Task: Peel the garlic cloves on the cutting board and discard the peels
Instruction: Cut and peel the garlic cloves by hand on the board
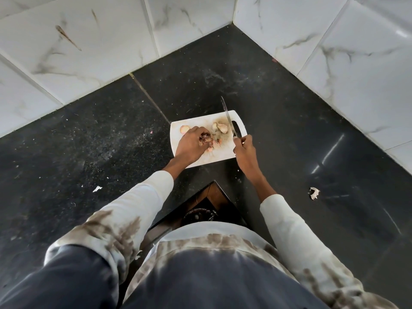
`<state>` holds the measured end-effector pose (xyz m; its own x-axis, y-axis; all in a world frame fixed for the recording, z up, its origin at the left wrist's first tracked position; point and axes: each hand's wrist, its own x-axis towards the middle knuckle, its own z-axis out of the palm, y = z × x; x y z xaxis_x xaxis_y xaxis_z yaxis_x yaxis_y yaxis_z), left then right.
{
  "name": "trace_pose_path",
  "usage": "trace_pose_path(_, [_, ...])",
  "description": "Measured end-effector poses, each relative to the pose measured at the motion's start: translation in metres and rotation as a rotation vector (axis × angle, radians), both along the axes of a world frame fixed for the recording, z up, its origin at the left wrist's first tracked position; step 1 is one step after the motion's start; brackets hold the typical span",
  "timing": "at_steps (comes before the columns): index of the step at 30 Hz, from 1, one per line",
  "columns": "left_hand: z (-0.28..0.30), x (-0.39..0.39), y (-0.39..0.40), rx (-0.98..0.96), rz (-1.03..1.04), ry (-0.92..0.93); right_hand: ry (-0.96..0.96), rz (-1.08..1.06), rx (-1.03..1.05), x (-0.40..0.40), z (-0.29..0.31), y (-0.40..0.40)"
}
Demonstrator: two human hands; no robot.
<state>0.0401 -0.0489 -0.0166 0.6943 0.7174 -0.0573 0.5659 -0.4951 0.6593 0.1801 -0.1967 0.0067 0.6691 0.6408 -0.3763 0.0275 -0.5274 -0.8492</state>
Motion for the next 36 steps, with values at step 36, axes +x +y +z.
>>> trace_pose_path(36, [-0.006,-0.004,0.003,-0.084,0.178,-0.045,-0.121,0.17,0.106,-0.046,-0.022,0.003])
